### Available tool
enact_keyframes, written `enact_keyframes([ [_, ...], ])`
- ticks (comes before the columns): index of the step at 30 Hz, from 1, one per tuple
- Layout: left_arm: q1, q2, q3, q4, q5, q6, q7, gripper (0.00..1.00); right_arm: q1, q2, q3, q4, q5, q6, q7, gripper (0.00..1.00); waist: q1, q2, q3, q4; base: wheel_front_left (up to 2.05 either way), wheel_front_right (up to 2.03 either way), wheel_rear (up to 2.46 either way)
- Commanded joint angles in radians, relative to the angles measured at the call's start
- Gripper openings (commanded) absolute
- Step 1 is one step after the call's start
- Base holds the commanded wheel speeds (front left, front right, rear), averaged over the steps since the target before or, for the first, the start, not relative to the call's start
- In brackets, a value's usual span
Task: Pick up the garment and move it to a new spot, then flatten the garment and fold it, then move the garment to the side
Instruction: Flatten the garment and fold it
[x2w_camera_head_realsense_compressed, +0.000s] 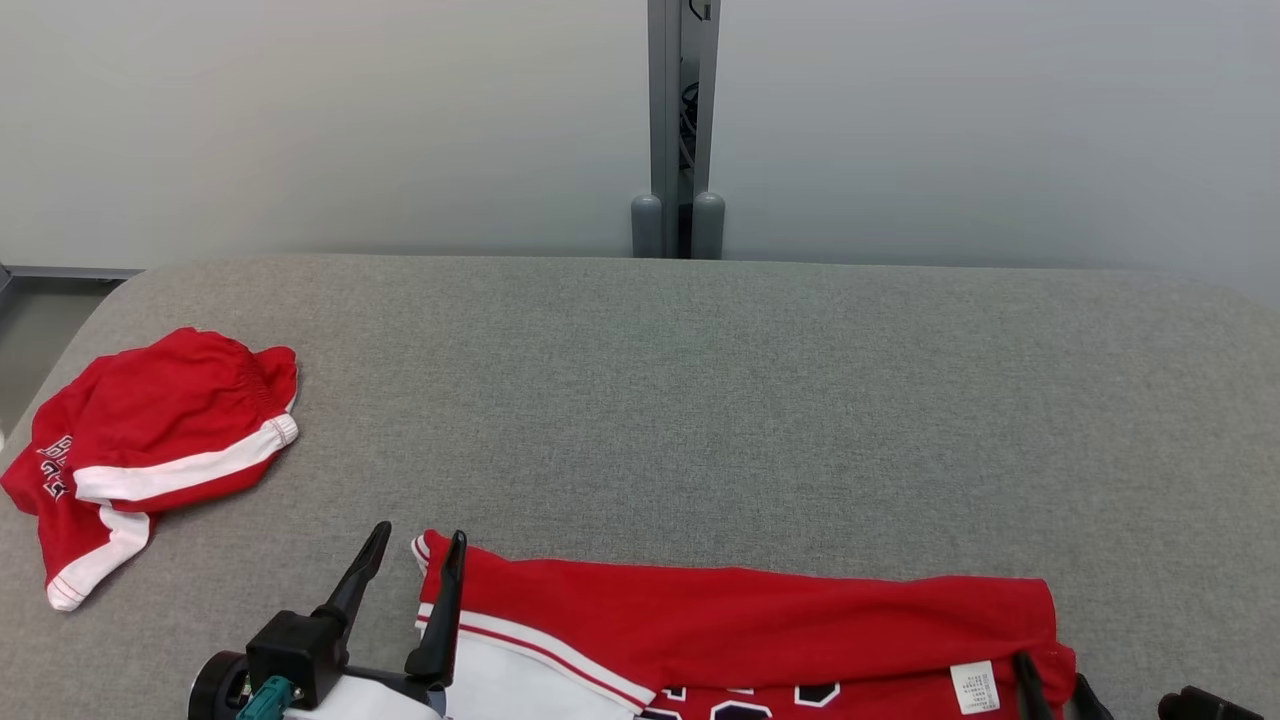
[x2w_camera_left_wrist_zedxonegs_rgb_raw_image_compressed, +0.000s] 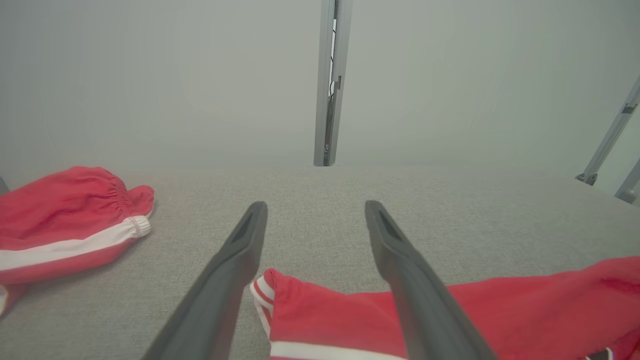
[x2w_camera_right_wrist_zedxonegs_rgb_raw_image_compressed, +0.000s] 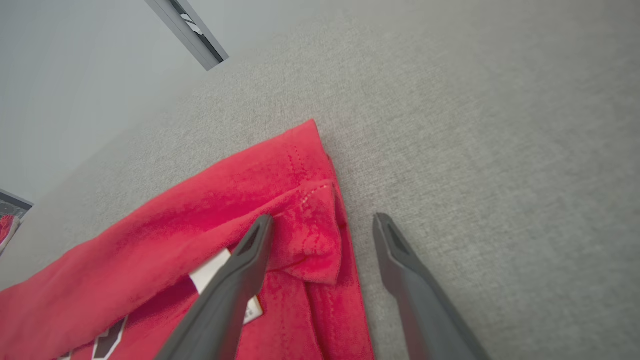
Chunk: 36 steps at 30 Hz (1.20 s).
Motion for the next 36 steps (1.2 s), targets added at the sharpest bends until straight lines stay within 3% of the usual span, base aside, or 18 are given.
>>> enact_keyframes([
  [1, -0.005, 0.009, 0.002, -0.003, 0.000, -0.006, -0.004, 1.00, -0.005, -0.006, 0.004, 0.004, 0.005, 0.000, 0.000, 1.00, 0.0000, 0.0000, 0.000, 0.002, 0.00, 0.00, 0.00],
  [17, -0.011, 0.018, -0.002, -0.010, -0.006, -0.004, -0.004, 1.00, -0.012, 0.012, 0.066, 0.035, 0.109, 0.000, 0.001, 1.00, 0.0000, 0.0000, 0.007, 0.009, 0.00, 0.00, 0.00],
  [18, -0.012, 0.019, -0.001, -0.009, -0.006, -0.004, -0.004, 1.00, -0.014, 0.011, 0.080, 0.033, 0.120, 0.000, 0.001, 0.66, 0.0000, 0.0000, 0.007, 0.010, 0.00, 0.00, 0.00],
  [21, -0.014, 0.019, 0.000, -0.008, -0.007, -0.004, -0.004, 1.00, -0.016, 0.005, 0.094, 0.029, 0.138, 0.000, 0.001, 0.00, 0.0000, 0.0000, 0.006, 0.011, 0.00, 0.00, 0.00],
  [31, -0.017, 0.015, 0.004, -0.001, -0.011, -0.004, -0.004, 1.00, -0.039, -0.047, 0.061, -0.013, 0.116, 0.000, 0.000, 0.00, 0.0000, 0.0000, 0.002, 0.010, 0.00, 0.00, 0.00],
  [36, -0.017, 0.012, -0.001, 0.004, -0.016, -0.004, -0.004, 1.00, -0.045, -0.108, 0.055, -0.009, 0.095, 0.000, 0.000, 0.00, 0.0000, 0.0000, -0.008, 0.012, 0.00, 0.00, 0.00],
])
